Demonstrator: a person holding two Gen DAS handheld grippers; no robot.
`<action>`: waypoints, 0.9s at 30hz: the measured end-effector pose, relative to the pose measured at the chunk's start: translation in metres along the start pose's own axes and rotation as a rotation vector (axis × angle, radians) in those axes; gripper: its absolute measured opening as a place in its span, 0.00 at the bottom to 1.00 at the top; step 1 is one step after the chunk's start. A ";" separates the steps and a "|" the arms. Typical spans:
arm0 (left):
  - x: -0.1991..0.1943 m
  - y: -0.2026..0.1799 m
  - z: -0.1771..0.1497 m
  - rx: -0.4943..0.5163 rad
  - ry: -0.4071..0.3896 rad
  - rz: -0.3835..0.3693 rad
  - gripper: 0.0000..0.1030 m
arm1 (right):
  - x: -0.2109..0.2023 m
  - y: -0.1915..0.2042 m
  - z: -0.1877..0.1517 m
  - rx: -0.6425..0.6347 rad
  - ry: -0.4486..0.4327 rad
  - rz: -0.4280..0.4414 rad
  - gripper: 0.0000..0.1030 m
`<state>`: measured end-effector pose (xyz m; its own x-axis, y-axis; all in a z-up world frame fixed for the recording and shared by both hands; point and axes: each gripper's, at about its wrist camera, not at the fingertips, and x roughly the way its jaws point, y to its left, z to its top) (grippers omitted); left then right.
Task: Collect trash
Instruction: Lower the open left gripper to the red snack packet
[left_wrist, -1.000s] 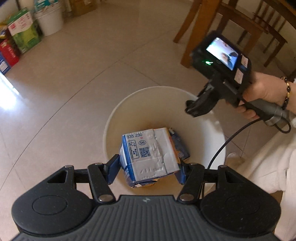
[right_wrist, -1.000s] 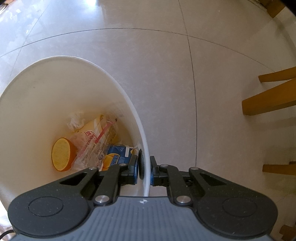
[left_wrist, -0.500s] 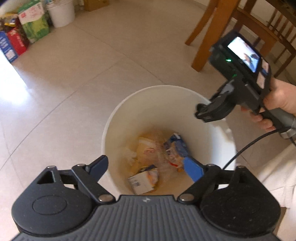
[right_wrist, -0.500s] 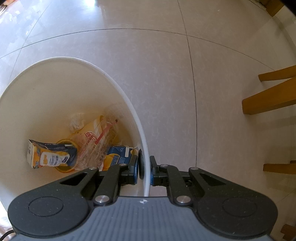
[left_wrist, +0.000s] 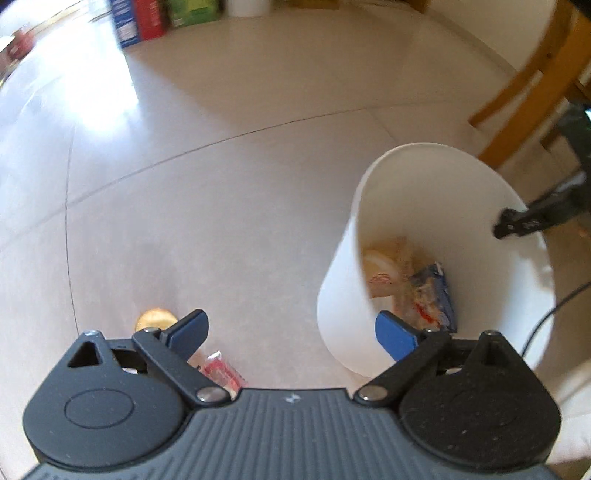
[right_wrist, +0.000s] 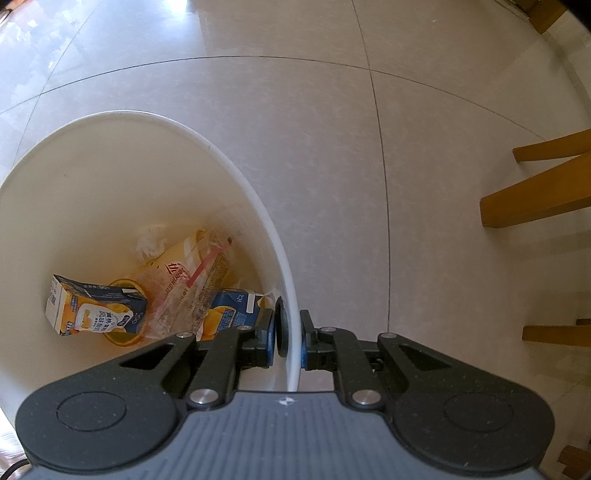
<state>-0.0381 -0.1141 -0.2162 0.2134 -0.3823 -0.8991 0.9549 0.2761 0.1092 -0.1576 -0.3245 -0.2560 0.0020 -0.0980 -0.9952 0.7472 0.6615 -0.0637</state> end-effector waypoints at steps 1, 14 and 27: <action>0.004 0.005 -0.005 -0.028 -0.009 0.006 0.94 | 0.000 0.000 0.000 0.001 -0.001 0.000 0.14; 0.127 0.074 -0.090 -0.459 0.124 0.108 0.94 | 0.001 0.001 -0.003 0.001 -0.010 -0.011 0.15; 0.196 0.102 -0.128 -0.628 0.164 0.178 0.94 | 0.002 0.004 -0.004 -0.004 -0.018 -0.024 0.16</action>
<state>0.0751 -0.0484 -0.4355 0.2745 -0.1584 -0.9484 0.5966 0.8016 0.0388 -0.1573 -0.3193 -0.2584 -0.0036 -0.1276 -0.9918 0.7444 0.6619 -0.0878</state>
